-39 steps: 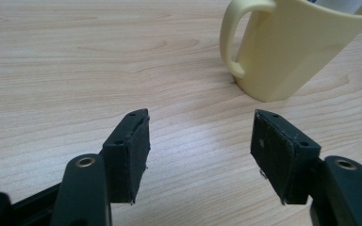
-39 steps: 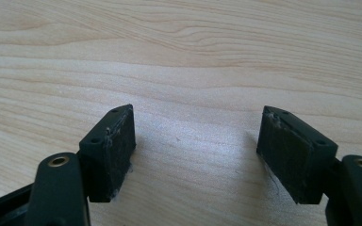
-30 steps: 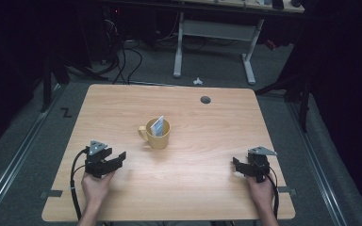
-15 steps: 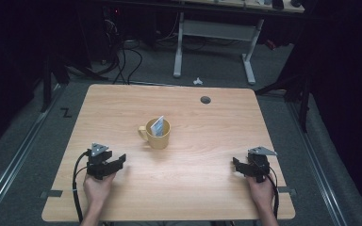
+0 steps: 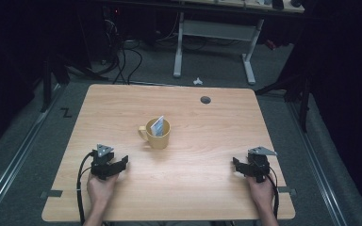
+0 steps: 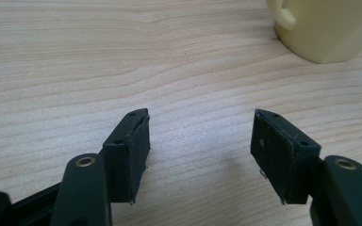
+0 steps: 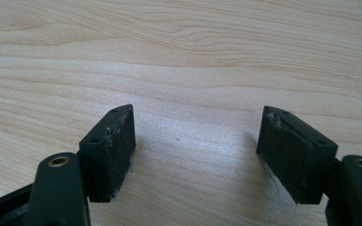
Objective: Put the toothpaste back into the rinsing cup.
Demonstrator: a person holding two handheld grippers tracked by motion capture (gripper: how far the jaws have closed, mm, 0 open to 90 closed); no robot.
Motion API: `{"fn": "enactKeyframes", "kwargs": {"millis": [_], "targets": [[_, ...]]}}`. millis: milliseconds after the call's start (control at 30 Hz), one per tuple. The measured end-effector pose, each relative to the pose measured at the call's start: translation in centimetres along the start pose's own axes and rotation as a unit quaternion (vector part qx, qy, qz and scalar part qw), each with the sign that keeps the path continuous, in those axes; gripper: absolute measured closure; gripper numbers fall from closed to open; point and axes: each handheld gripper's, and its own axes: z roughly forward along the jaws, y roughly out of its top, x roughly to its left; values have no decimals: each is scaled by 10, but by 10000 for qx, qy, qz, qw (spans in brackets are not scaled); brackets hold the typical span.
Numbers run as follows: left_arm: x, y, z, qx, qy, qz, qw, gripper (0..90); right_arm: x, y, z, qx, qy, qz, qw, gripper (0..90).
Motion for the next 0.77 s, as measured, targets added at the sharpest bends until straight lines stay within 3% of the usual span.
{"fn": "enactKeyframes", "kwargs": {"millis": [267,500,767], "targets": [[-3,-3,3,-57,95,106,9999,374,0,0,0,1,0,1,10000,285],[-12,-2,6,51,334,438,9985,345,0,0,0,-1,0,-2,10000,284],[-12,-2,6,74,295,461,9985,310,0,0,0,0,0,-2,10000,285]]}}
